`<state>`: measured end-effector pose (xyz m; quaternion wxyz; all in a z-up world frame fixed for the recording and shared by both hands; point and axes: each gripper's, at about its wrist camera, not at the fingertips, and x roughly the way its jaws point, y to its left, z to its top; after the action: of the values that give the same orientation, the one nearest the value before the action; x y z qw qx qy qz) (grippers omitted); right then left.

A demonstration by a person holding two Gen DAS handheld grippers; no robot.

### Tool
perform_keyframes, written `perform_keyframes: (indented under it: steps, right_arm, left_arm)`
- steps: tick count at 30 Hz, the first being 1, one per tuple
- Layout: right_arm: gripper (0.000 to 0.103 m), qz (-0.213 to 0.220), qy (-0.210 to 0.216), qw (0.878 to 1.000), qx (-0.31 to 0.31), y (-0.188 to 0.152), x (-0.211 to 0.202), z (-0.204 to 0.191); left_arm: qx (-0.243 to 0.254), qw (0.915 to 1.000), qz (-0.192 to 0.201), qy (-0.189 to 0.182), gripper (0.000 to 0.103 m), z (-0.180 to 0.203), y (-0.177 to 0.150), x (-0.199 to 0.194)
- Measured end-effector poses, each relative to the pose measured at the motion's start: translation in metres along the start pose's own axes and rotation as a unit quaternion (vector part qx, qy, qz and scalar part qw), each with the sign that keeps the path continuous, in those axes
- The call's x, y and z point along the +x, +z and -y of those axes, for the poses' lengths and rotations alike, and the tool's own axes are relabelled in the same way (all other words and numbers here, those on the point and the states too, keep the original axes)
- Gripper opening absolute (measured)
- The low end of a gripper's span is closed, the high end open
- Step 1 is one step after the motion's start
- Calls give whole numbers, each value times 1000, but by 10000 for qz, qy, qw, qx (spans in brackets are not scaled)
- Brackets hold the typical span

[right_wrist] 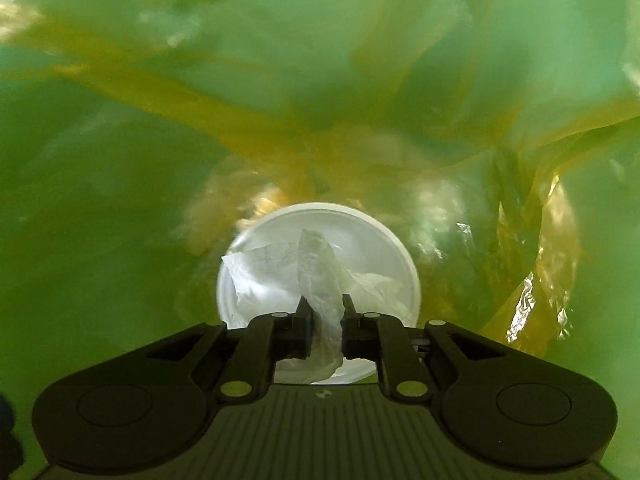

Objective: Collect trash
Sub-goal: 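Lower both tools into the green-lined bin and open them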

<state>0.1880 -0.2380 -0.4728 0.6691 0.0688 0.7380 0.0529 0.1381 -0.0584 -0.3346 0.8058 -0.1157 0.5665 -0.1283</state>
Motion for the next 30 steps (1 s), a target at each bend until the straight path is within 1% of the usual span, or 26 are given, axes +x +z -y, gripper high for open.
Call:
perform_keyframes:
  steps: [4,5,6,7,8,9,11,16,19,21,23,25,26,27,30]
  right_arm:
    - [13,-205,48,9997,76,6,10,2]
    - [15,-227,63,9997,92,6,9,2]
    - [24,-262,102,9995,116,7,9,2]
    - [41,-284,136,9994,145,8,10,4]
    - [49,-282,137,9994,153,9,13,7]
    - [60,-248,107,9995,156,10,12,8]
    - [61,-160,81,9997,141,12,14,8]
    - [61,-114,69,9997,195,11,13,10]
    - [61,57,66,9997,241,9,3,11]
    - [61,204,141,9992,302,5,-5,13]
    - [61,372,306,9978,447,-1,-19,19]
    - [61,766,520,9939,594,-13,-44,25]
    - [61,986,575,9919,562,-21,-59,26]
    - [61,1265,545,9894,452,-32,-77,26]
    - [61,1926,245,9807,216,-60,-124,25]
  left_arm:
    - [15,10000,-48,7,19,0,1,2]
    - [23,10000,-46,3,19,0,0,1]
    - [26,10000,-41,1,19,0,0,1]
    - [23,10000,-36,-6,19,-1,0,0]
    - [19,10000,-34,-7,19,-2,-1,-1]
    - [20,10000,-38,-3,19,-2,-1,-2]
    - [18,10000,-46,3,19,-2,-1,-1]
    - [58,10000,-42,12,19,1,-2,-1]
    - [84,10000,-24,12,19,2,-2,-3]
    - [102,9999,-2,17,19,3,-3,-5]
    - [96,10000,15,1,19,4,-3,-9]
    - [74,9999,110,-53,19,4,0,-16]
    - [76,9997,217,-76,19,4,2,-22]
    - [81,9994,330,-85,19,5,4,-28]
    - [121,9975,662,-208,19,10,12,-47]
